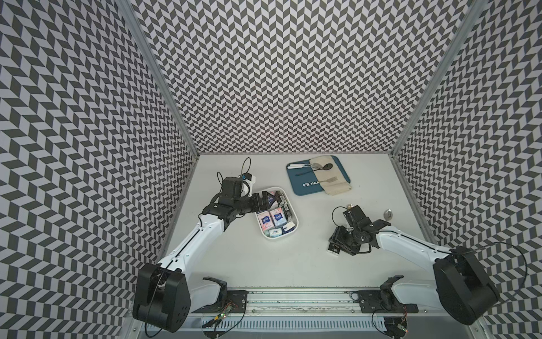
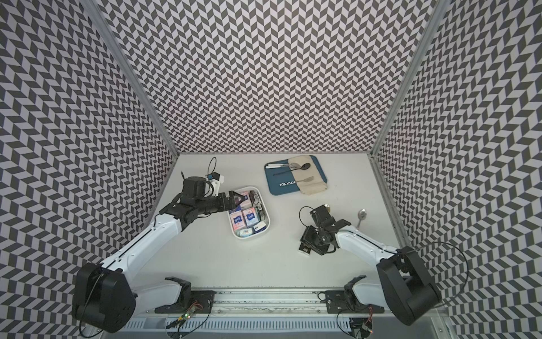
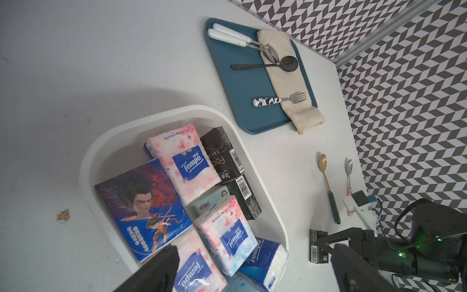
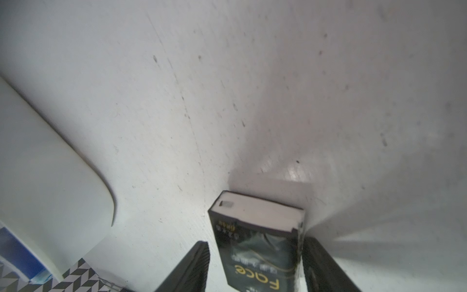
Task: Put the pocket tissues into the storage box
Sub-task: Adjust the pocket tissues at the center of the board, then pick up the pocket tissues from the center of the board.
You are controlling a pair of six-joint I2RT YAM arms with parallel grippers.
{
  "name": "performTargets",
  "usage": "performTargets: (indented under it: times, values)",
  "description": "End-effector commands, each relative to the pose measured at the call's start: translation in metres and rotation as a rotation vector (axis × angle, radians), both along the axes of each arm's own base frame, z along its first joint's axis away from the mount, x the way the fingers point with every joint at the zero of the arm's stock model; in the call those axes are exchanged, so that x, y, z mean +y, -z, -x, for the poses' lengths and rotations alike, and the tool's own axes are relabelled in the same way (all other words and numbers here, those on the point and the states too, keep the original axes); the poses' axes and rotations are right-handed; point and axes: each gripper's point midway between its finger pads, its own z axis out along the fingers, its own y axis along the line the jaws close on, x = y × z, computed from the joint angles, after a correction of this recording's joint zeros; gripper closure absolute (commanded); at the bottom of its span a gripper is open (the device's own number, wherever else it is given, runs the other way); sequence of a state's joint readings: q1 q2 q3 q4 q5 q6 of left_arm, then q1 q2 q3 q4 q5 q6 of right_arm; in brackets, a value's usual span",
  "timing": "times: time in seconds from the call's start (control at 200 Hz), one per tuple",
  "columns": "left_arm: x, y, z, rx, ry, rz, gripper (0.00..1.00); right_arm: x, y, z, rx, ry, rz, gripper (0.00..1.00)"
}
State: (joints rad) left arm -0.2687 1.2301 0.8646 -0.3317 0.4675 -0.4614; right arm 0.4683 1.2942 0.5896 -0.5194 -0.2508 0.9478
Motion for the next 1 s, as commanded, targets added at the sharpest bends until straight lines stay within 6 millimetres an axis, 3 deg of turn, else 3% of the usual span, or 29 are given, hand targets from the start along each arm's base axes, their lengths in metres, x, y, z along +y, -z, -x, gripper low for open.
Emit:
performTargets:
  times: [0.0, 0.13, 0.195, 0.35, 0.626, 0.996]
  values:
    - [0.005, 0.004, 0.003, 0.000, -0.007, -0.009, 0.00, 0.003, -0.016, -0.023, -0.113, -0.038, 0.013, 0.37]
    - [0.002, 0.006, 0.003, 0.014, 0.002, 0.006, 0.00, 0.033, -0.026, -0.034, -0.116, -0.127, -0.097, 0.39]
    - [0.001, 0.006, 0.003, 0.014, 0.004, 0.011, 0.00, 0.037, -0.026, -0.034, -0.103, -0.156, -0.101, 0.39]
    - [0.003, 0.006, 0.004, 0.009, -0.003, 0.007, 0.00, 0.021, -0.030, -0.032, -0.136, -0.220, 0.008, 0.35]
    - [0.006, 0.009, 0.003, 0.016, -0.006, -0.004, 0.00, 0.006, -0.027, -0.015, -0.206, -0.508, 0.123, 0.31]
    - [0.008, 0.007, 0.003, 0.024, -0.010, -0.004, 0.00, 0.017, -0.018, -0.008, -0.182, -0.620, 0.141, 0.33]
